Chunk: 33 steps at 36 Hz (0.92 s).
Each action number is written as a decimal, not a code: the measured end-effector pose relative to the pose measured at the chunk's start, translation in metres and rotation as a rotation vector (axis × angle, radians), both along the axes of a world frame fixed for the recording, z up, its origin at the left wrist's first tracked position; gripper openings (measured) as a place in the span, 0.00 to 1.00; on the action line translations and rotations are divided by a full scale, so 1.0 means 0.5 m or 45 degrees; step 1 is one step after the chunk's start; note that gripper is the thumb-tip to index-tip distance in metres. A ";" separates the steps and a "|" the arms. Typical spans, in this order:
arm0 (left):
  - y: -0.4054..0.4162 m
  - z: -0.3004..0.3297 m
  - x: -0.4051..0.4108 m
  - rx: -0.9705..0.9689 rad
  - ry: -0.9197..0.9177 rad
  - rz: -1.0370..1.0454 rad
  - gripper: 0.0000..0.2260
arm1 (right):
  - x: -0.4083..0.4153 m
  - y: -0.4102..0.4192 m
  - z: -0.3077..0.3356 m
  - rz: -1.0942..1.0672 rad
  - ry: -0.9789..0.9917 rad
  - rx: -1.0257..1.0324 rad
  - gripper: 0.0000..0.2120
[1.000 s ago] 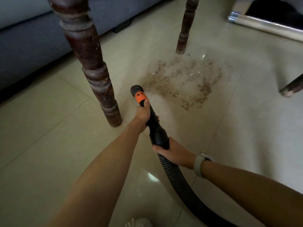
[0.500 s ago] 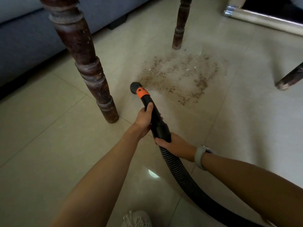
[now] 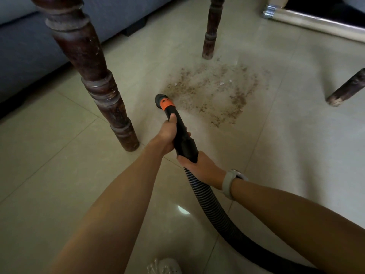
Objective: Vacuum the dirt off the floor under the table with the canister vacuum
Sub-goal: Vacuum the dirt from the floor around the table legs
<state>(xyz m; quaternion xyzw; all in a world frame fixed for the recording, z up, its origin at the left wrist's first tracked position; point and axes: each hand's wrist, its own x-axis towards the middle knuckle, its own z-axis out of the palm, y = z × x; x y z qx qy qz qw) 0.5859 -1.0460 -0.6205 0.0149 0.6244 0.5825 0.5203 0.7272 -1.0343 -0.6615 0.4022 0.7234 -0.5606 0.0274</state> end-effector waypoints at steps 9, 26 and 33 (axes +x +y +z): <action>-0.047 -0.021 0.085 0.052 -0.041 -0.093 0.15 | 0.090 -0.043 -0.018 0.024 -0.005 -0.082 0.26; 0.018 0.011 0.016 -0.004 -0.036 0.116 0.24 | -0.006 0.038 0.017 0.115 -0.010 0.093 0.20; 0.010 -0.003 0.005 -0.036 0.086 0.057 0.19 | -0.020 0.014 0.002 0.086 -0.060 0.086 0.25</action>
